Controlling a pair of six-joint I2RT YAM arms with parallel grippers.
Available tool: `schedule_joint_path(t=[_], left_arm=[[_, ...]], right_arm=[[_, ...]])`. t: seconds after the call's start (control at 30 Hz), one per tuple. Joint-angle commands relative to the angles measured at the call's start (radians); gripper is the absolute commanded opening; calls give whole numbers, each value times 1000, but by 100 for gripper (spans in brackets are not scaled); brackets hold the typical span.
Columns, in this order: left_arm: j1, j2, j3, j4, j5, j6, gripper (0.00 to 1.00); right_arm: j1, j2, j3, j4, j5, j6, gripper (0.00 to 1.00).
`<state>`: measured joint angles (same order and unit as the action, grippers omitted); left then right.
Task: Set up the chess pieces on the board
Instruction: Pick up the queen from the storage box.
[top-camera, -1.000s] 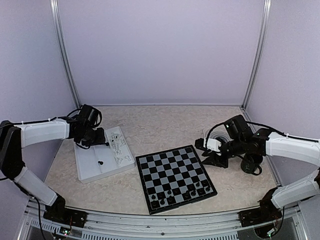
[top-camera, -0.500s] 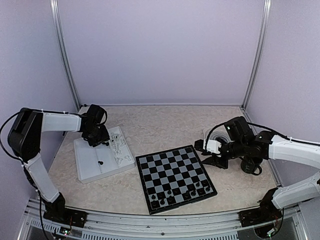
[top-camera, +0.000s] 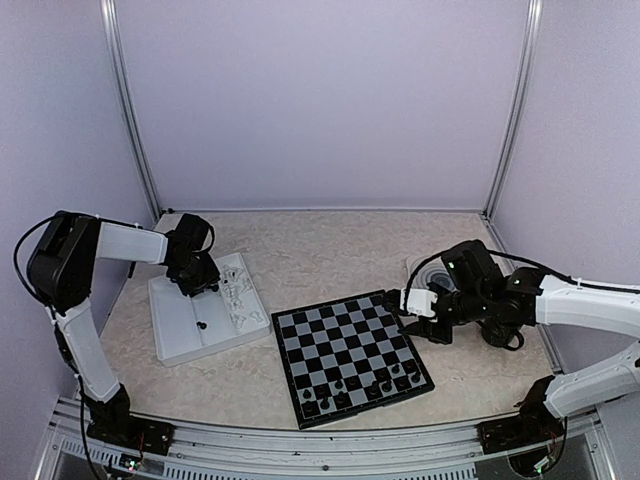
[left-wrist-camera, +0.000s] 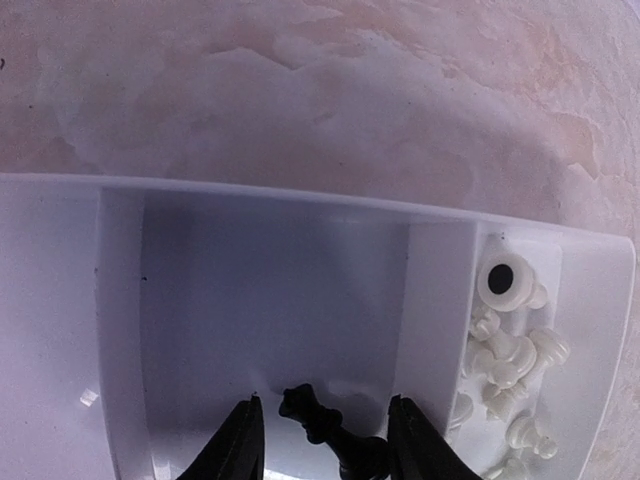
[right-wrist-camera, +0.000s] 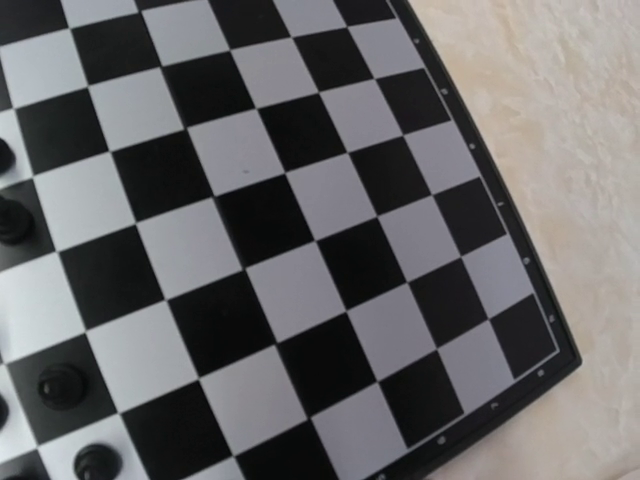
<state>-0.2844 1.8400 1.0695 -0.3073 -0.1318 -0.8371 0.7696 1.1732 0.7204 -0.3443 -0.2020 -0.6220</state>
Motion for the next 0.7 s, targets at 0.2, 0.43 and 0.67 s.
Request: schedule_joint_path(t=[0.2, 0.43, 0.67], left_arm=[[-1, 5, -20, -29, 59, 5, 35], [-17, -27, -45, -117, 53, 47, 34], [-19, -16, -46, -161, 56, 91, 33]], right_arm=[[13, -3, -18, 24, 24, -8, 36], [20, 2, -18, 24, 24, -9, 36], [22, 2, -18, 24, 24, -10, 36]])
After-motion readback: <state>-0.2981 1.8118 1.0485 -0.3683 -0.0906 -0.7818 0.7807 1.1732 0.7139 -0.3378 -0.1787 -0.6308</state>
